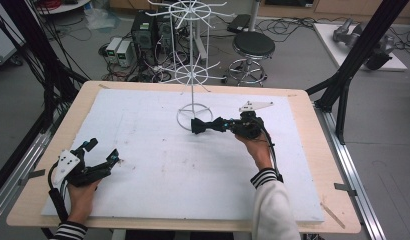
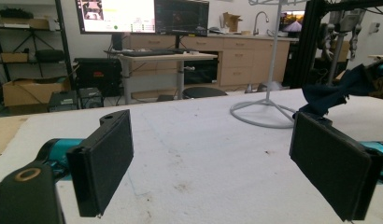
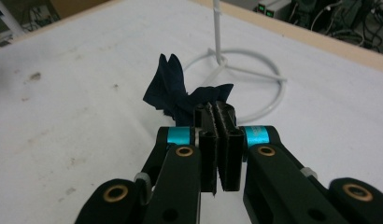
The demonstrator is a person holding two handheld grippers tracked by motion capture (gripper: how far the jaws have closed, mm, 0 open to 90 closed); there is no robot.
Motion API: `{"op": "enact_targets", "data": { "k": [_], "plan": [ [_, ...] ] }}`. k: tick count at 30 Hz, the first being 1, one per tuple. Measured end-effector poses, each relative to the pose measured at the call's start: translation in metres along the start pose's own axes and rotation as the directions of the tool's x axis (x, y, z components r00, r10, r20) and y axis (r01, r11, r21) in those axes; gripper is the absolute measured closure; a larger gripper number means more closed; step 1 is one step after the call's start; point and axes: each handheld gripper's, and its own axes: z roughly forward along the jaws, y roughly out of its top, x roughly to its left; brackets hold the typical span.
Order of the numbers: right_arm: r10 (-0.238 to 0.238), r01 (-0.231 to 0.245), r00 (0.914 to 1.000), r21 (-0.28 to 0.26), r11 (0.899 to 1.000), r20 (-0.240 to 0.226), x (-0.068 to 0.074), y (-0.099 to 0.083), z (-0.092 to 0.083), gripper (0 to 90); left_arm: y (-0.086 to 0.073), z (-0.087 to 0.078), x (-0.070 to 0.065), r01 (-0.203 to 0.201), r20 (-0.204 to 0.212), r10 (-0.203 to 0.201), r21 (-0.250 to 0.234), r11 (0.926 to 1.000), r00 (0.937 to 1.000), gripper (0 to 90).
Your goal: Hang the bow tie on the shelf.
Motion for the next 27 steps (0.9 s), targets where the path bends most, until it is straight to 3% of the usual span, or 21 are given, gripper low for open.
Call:
{"op": "enact_targets", "data": {
  "k": [12, 19, 27],
  "plan": [
    [-0.066, 0.060, 0.9971, -0.132, 0.989, -0.038, 0.019, 0.013, -0.025, 88.3, 0.000, 0.000, 0.000, -0.002, -0.001, 0.002, -0.002, 1.0000, 1.0000, 14.0],
    [-0.102, 0.087, 0.9932, -0.225, 0.971, -0.056, 0.029, 0.020, -0.041, 88.3, 0.000, 0.000, -0.001, -0.003, -0.001, 0.003, -0.003, 1.0000, 1.0000, 14.0],
    [-0.125, 0.101, 0.9898, -0.287, 0.953, -0.067, 0.036, 0.024, -0.054, 88.4, 0.000, 0.000, -0.001, -0.005, -0.001, 0.005, -0.005, 1.0000, 1.0000, 14.0]
  ]
}}
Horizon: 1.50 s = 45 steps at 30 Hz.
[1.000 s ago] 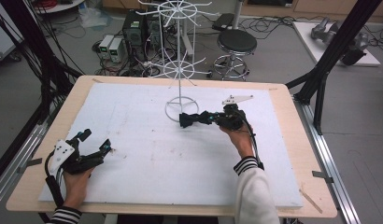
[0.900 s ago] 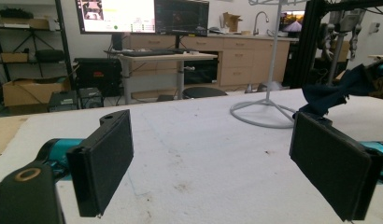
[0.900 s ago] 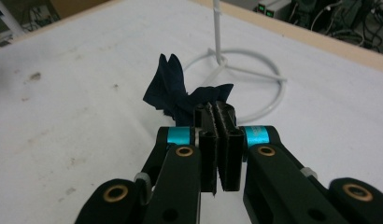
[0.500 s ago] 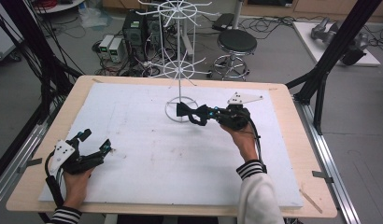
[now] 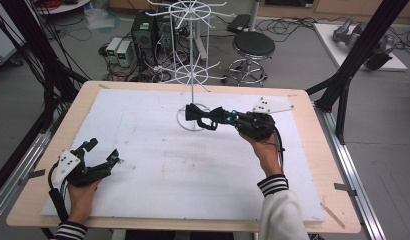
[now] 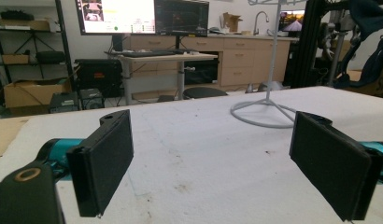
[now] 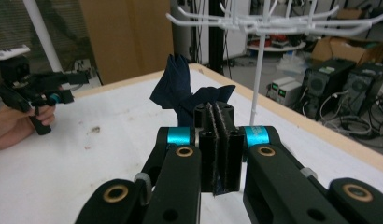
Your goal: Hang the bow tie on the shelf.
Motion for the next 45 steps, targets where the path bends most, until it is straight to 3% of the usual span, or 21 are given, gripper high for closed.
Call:
{"op": "enact_targets", "data": {
  "k": [18, 30, 40, 45],
  "plan": [
    [-0.088, 0.088, 0.9961, -0.100, 0.991, 0.006, 0.016, 0.039, -0.012, 88.5, 0.000, 0.000, 0.000, 0.004, -0.001, -0.004, 0.002, 1.0000, 1.0000, 14.0],
    [-0.088, 0.095, 0.9944, -0.132, 0.987, 0.059, 0.009, 0.053, -0.012, 88.5, 0.000, 0.000, 0.001, 0.010, 0.000, -0.010, 0.007, 0.9999, 1.0000, 14.0],
    [-0.095, 0.104, 0.9920, -0.116, 0.988, 0.083, 0.002, 0.059, -0.004, 88.5, 0.000, 0.000, 0.001, 0.011, 0.001, -0.011, 0.006, 0.9999, 0.9999, 14.0],
    [-0.070, 0.084, 0.9908, -0.124, 0.989, 0.116, -0.006, 0.056, -0.005, 88.6, 0.000, 0.000, 0.001, 0.010, 0.001, -0.010, 0.006, 0.9999, 0.9999, 14.0]
  ]
}}
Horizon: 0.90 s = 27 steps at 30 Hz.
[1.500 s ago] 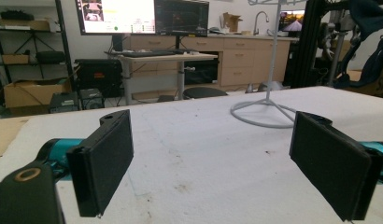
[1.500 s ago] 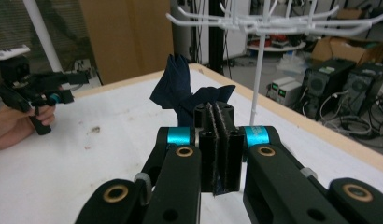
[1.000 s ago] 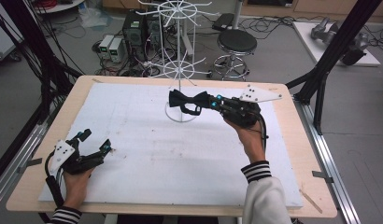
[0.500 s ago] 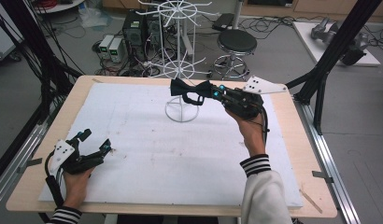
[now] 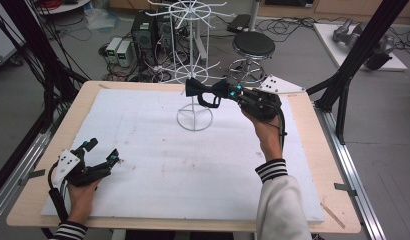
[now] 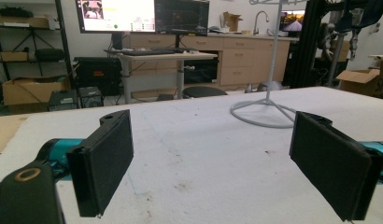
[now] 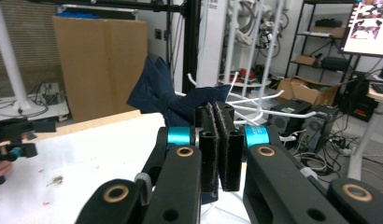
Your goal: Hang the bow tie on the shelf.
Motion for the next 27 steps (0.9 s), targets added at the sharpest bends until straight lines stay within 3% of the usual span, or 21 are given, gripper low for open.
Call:
{"op": "enact_targets", "data": {
  "k": [5, 17, 27],
  "plan": [
    [0.012, -0.012, 0.9996, 0.002, 1.000, 0.025, -0.005, -0.001, 0.003, 88.6, 0.000, 0.000, 0.000, -0.003, 0.000, 0.003, 0.001, 1.0000, 1.0000, 14.0],
    [0.014, -0.014, 0.9995, 0.018, 1.000, 0.030, -0.009, 0.002, 0.021, 88.5, 0.000, 0.000, 0.000, 0.002, 0.000, -0.002, -0.002, 1.0000, 1.0000, 14.0],
    [0.008, -0.011, 0.9971, 0.040, 0.999, 0.076, -0.011, -0.002, 0.031, 88.5, 0.000, 0.000, 0.000, 0.001, 0.000, -0.001, -0.001, 1.0000, 1.0000, 14.0]
  ]
}}
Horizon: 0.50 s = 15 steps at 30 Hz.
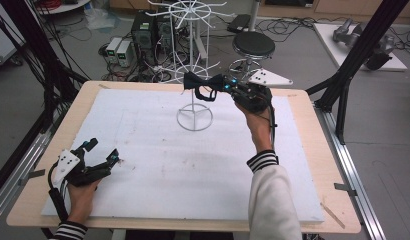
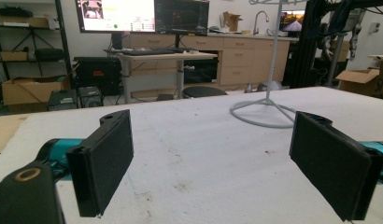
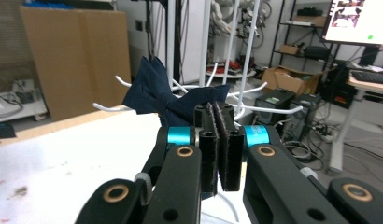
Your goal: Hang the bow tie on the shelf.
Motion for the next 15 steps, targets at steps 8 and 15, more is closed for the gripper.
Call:
{"op": "enact_targets", "data": {
  "k": [8, 15],
  "plan": [
    [-0.019, 0.018, 0.9996, 0.031, 0.999, 0.022, 0.0029, -0.0018, 0.0055, 88.1, 0.0000, -0.0001, 0.0000, 0.000, 0.000, 0.000, 0.001, 1.0000, 1.0000, 14.0],
    [-0.036, 0.034, 0.9984, 0.034, 0.999, 0.044, 0.0057, 0.0000, 0.0035, 77.1, 0.0000, -0.0001, -0.0001, -0.002, 0.001, 0.002, 0.002, 1.0000, 1.0000, 14.0]
  ]
}}
